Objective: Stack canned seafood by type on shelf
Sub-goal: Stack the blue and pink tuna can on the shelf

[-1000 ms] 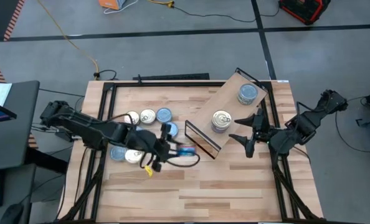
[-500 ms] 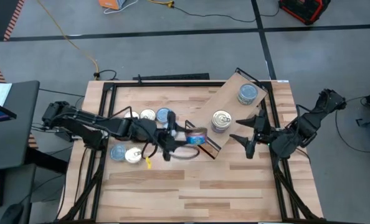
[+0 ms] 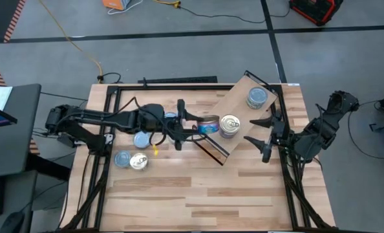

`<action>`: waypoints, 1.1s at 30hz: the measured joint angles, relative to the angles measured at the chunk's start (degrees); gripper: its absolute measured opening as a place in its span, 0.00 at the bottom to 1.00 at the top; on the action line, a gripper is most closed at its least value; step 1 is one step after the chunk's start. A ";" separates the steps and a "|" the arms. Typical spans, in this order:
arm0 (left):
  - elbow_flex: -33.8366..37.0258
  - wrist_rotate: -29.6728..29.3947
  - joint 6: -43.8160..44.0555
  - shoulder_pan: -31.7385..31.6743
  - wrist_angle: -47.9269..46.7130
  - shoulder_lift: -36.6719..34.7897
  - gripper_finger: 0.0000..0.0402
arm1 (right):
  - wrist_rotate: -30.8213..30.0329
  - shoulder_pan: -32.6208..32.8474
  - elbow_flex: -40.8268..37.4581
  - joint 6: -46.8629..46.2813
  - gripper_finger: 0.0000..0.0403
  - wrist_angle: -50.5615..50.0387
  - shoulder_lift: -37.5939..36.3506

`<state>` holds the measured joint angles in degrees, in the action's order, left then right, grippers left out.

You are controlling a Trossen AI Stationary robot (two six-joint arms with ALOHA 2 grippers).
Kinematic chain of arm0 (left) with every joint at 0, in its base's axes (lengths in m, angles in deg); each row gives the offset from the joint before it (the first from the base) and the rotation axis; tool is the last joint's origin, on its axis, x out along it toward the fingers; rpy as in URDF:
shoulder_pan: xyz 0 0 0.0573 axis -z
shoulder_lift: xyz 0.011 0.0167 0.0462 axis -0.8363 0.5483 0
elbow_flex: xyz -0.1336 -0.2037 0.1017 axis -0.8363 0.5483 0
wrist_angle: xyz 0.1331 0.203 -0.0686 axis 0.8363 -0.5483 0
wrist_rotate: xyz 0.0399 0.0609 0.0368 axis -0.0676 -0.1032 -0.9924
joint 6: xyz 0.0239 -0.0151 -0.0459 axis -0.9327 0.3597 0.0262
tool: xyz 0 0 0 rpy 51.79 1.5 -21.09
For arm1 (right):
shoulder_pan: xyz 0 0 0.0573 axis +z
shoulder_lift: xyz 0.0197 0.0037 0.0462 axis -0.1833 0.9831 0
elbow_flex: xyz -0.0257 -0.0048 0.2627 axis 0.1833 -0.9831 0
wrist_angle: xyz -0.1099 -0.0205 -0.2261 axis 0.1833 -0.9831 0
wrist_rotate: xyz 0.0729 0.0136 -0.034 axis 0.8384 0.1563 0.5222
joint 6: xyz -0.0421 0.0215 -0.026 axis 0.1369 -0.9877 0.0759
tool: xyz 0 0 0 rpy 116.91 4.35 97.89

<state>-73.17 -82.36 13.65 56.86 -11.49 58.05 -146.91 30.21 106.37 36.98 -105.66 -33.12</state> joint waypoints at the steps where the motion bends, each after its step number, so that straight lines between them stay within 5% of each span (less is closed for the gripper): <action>1: 0.00 0.43 -0.34 -0.45 0.00 0.00 0.45 | 0.00 0.00 0.00 0.52 0.81 0.35 0.02; 7: -0.03 3.68 -8.63 -1.58 2.89 2.23 0.45 | -0.50 -0.02 0.00 0.92 0.81 0.33 0.46; 14: -0.96 2.90 -29.65 -2.31 10.33 7.74 0.47 | -1.60 0.00 -0.02 1.45 0.81 -0.33 -0.15; 18: -3.69 5.42 -32.53 -3.48 13.20 10.95 0.48 | -2.39 -0.07 0.01 3.42 0.81 -0.62 -1.57; 33: -29.01 7.71 -36.13 -9.58 -17.83 23.87 0.47 | -2.58 -0.73 0.00 4.42 0.81 -4.56 -5.58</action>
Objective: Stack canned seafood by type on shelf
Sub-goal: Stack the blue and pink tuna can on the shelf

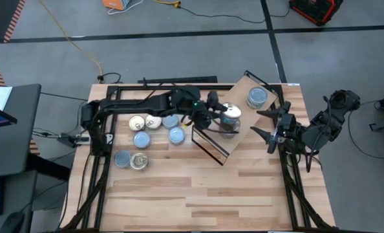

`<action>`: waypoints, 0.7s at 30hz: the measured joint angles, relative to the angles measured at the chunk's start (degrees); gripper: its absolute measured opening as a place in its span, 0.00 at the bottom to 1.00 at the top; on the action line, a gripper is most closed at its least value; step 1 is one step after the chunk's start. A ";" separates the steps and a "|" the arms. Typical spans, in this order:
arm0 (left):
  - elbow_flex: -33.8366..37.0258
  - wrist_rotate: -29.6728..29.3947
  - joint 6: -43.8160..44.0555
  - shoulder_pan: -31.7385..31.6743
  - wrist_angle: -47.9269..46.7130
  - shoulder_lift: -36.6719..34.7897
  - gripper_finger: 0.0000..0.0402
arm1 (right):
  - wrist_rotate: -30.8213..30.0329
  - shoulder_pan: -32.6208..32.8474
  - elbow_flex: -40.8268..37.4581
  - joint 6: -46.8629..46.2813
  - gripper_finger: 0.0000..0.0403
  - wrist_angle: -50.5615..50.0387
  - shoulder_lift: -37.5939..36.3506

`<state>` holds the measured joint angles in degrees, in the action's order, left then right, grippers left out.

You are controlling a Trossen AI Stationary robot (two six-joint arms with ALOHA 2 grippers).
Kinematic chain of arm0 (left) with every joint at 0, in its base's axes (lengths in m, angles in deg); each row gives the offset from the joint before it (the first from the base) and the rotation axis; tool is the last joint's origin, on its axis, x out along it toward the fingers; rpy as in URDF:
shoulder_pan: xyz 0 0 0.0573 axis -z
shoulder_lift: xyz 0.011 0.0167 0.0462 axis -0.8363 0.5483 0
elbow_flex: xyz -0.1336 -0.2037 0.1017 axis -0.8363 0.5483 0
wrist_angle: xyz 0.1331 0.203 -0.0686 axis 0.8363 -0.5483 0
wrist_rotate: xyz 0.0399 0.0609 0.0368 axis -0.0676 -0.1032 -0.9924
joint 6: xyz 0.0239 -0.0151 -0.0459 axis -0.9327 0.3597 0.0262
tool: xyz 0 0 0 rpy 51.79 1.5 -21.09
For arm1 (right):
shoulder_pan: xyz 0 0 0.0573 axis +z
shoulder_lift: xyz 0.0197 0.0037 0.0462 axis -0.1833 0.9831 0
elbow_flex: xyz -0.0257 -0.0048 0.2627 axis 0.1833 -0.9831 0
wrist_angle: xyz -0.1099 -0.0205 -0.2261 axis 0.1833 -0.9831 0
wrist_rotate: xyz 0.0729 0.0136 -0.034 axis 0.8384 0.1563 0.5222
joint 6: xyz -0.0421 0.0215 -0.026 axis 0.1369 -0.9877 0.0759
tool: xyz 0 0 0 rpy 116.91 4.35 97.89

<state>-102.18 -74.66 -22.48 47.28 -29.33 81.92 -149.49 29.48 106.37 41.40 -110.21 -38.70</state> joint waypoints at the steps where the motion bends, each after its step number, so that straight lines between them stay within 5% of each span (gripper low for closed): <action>1: -0.66 -0.62 -0.70 -0.14 -0.16 0.54 0.47 | -0.01 -0.03 0.00 0.02 0.81 -0.12 0.03; 21: -1.02 1.87 -12.45 2.18 -3.68 0.50 0.47 | 0.00 -0.01 0.00 -0.42 0.81 -0.54 0.10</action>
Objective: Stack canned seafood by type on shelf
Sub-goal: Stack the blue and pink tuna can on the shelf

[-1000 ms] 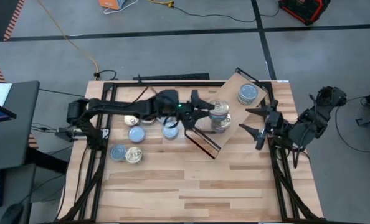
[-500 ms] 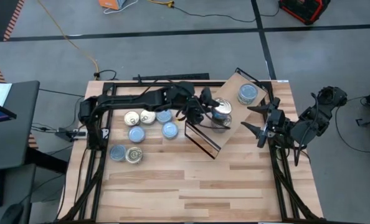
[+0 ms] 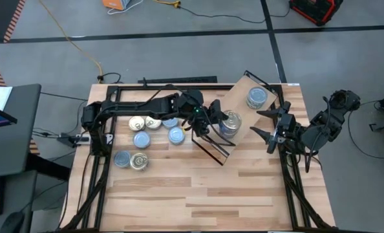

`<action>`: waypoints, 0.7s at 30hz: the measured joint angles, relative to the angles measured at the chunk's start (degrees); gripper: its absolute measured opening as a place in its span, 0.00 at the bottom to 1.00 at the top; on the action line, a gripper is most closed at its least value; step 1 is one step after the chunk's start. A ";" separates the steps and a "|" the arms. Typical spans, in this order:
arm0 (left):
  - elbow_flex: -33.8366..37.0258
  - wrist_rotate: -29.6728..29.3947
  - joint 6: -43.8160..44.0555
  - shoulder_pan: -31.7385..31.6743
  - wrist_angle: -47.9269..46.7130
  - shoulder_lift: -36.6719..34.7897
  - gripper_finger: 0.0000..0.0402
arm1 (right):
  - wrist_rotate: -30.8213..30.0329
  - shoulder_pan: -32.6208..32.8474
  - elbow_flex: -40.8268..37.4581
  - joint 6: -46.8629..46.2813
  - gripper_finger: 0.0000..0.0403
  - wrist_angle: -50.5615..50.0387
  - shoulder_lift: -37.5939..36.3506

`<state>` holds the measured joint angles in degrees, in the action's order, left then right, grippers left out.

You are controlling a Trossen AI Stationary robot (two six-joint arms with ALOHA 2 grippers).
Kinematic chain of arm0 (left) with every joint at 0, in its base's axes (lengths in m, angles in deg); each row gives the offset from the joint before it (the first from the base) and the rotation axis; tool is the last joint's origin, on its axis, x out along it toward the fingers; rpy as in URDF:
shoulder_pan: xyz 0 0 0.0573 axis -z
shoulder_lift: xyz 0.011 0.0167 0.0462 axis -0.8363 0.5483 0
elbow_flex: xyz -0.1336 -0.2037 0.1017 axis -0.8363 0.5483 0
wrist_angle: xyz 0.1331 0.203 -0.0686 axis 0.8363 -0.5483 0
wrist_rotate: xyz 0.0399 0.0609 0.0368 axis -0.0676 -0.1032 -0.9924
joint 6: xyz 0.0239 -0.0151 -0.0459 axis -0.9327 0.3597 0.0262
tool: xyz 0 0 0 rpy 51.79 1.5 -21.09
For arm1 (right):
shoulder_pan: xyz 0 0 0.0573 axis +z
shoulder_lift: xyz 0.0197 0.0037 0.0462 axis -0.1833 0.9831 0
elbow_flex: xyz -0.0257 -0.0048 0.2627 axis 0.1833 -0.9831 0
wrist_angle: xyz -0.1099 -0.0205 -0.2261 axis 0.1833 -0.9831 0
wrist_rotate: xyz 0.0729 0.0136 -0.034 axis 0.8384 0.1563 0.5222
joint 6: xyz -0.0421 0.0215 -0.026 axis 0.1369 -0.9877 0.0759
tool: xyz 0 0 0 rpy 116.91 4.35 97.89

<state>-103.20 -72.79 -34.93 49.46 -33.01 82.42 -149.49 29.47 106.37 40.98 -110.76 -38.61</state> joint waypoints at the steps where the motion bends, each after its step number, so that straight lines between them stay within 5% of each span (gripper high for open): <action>1: 0.00 0.07 0.00 0.10 0.00 0.00 0.47 | 0.00 0.00 0.00 0.01 0.81 -0.01 0.00; 15: 0.07 0.30 2.98 0.00 -0.52 0.00 0.47 | 0.02 0.00 0.00 -0.49 0.81 0.20 0.15; 21: 0.07 2.04 4.59 -0.02 -0.43 0.00 0.56 | 0.02 0.00 0.00 -1.04 0.81 0.20 0.15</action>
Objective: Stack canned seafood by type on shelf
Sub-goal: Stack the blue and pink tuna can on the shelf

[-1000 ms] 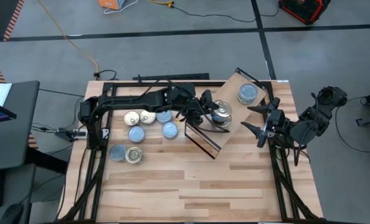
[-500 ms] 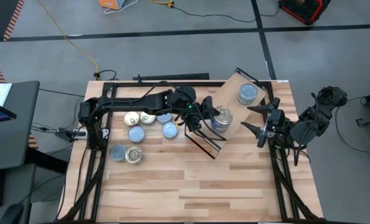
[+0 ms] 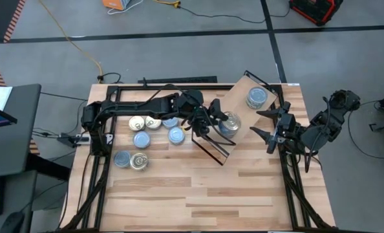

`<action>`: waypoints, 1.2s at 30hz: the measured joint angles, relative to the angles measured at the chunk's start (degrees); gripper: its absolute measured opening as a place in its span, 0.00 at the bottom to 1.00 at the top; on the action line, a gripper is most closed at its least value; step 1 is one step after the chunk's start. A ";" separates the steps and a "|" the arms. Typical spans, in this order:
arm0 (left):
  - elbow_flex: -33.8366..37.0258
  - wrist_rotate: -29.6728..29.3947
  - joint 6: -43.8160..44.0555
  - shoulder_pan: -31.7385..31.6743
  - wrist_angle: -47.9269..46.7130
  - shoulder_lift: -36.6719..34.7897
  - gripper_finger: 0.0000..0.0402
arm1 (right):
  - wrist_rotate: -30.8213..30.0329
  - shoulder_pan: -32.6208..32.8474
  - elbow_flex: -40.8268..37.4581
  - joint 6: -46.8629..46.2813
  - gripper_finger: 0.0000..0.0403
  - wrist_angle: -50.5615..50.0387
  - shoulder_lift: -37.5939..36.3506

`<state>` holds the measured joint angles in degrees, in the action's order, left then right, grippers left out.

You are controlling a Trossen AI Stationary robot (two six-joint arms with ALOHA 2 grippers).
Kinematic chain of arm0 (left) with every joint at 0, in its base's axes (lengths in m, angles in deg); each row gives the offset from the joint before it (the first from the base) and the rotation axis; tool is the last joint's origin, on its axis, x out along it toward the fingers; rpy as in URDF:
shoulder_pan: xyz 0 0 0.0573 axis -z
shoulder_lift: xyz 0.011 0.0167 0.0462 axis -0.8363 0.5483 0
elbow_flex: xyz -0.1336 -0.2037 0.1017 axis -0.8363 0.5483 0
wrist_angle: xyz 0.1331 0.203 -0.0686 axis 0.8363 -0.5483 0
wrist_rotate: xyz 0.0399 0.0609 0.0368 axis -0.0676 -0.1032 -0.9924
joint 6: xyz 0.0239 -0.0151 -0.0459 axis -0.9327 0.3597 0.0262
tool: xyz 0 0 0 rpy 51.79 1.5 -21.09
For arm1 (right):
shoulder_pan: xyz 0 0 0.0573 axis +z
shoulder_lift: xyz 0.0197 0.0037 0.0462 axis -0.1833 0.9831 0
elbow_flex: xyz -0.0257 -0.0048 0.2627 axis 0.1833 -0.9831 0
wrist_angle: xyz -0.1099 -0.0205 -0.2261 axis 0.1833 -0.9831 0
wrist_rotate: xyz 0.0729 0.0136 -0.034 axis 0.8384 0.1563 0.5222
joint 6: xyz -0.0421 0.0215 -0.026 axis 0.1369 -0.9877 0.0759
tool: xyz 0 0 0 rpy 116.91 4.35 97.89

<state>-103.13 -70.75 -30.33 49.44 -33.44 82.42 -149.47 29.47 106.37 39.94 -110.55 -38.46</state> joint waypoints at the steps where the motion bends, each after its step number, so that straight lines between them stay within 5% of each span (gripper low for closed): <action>1: 0.00 0.36 -0.11 0.01 0.04 0.00 0.58 | 0.00 0.00 0.00 -0.03 0.81 0.00 -0.01; 9: 0.00 0.69 -0.13 0.02 0.36 0.00 0.71 | 0.00 0.00 0.00 -0.49 0.81 -0.04 -0.01; 36: 0.00 -1.71 3.14 0.03 1.34 0.02 0.71 | 0.02 -1.20 0.00 -0.45 0.81 -0.04 -0.02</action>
<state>-103.13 -72.46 -27.19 49.47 -32.10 82.44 -149.45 28.27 106.37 39.49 -110.60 -38.47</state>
